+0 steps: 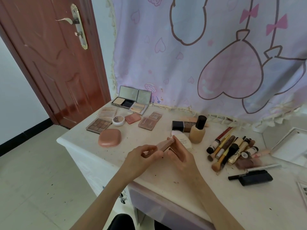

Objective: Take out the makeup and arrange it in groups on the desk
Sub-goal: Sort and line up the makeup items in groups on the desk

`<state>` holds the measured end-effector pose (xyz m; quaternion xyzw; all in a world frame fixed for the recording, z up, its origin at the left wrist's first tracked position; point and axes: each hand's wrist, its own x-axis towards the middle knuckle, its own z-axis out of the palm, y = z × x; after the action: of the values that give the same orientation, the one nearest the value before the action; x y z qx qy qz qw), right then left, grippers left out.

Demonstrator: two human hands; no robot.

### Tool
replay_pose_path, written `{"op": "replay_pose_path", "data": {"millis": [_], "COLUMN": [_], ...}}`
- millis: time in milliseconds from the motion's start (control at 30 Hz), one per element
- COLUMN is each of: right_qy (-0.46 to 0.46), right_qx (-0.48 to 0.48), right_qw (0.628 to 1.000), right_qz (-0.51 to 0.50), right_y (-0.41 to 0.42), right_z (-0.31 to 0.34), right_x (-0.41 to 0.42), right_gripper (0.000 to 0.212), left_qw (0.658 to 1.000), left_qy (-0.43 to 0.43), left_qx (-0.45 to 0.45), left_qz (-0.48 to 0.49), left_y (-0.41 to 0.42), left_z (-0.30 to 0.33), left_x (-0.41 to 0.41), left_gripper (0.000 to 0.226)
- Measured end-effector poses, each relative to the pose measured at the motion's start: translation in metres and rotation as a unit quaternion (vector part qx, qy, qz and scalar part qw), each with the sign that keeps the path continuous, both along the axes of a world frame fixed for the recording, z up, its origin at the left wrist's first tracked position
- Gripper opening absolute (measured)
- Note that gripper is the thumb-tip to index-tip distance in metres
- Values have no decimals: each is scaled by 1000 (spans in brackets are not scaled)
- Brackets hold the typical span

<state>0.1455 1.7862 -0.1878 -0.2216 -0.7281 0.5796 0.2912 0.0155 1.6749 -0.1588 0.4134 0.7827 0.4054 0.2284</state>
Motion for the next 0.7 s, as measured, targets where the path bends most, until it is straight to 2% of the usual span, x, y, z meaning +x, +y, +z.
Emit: {"op": "replay_pose_path", "data": {"millis": [133, 333, 433, 600, 700], "right_qy": [11, 38, 81, 127, 126], "right_qx": [-20, -81, -188, -384, -431], "right_qw": [1000, 996, 979, 914, 892], "right_qz": [18, 12, -12, 22, 57], "right_y": [1, -4, -9, -11, -17], "right_z": [4, 4, 16, 31, 37], "right_x": [-2, -14, -24, -29, -32], "right_gripper": [53, 60, 45, 57, 71], "left_qw": [999, 998, 995, 962, 948], "left_qy": [25, 40, 37, 226, 255], "left_qx": [-4, 6, 33, 37, 37], "left_qz": [-35, -56, -83, -148, -185], "left_y": [0, -1, -7, -8, -8], "left_z": [4, 8, 20, 41, 53], "left_x": [-2, 6, 1, -11, -17], "left_gripper": [34, 39, 44, 54, 67]}}
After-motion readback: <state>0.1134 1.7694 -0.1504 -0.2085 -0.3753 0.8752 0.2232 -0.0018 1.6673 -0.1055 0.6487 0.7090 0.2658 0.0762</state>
